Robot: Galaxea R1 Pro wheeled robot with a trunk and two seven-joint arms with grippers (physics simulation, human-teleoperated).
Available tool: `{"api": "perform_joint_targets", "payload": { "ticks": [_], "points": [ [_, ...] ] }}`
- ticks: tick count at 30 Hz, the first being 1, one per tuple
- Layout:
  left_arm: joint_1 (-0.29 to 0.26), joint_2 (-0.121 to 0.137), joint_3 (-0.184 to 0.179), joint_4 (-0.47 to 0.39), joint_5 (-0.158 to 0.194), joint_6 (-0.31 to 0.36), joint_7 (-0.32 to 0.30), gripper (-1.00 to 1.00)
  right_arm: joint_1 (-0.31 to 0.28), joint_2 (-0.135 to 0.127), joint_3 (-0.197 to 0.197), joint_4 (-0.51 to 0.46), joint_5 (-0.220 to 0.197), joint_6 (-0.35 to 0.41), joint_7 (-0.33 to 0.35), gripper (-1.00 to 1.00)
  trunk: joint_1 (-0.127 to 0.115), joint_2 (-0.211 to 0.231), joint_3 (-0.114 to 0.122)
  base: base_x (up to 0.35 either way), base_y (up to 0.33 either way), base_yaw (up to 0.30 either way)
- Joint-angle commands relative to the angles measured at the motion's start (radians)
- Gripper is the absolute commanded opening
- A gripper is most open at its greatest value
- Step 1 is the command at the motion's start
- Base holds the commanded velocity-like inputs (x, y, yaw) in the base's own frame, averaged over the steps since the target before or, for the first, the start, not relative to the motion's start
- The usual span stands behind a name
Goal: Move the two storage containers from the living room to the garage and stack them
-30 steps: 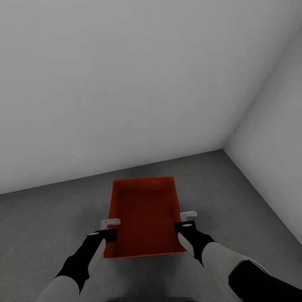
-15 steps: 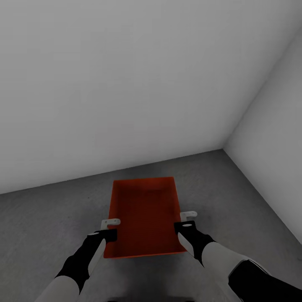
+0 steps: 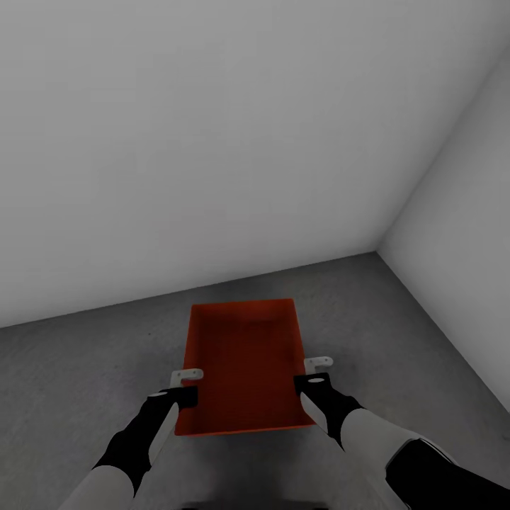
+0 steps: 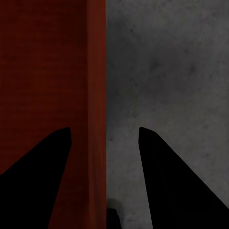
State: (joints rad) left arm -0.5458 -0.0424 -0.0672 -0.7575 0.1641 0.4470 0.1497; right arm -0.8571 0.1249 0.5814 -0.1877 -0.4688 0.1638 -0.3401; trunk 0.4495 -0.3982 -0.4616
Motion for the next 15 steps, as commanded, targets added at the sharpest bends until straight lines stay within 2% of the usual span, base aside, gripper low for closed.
{"api": "perform_joint_targets", "payload": {
  "ticks": [1,15],
  "points": [
    [0.0,0.01,-0.005,-0.003,-0.051,-0.038,0.016,-1.0,0.0,-0.001,0.028,0.001,-0.045,0.005,0.01,-1.0,0.0,-0.002,-0.002,0.0,0.0,0.0],
    [0.0,0.011,-0.004,0.003,-0.051,-0.039,0.019,-1.0,0.0,-0.001,0.028,0.001,-0.045,0.005,0.01,-1.0,0.0,-0.002,-0.002,0.0,0.0,0.0]
  ]
}}
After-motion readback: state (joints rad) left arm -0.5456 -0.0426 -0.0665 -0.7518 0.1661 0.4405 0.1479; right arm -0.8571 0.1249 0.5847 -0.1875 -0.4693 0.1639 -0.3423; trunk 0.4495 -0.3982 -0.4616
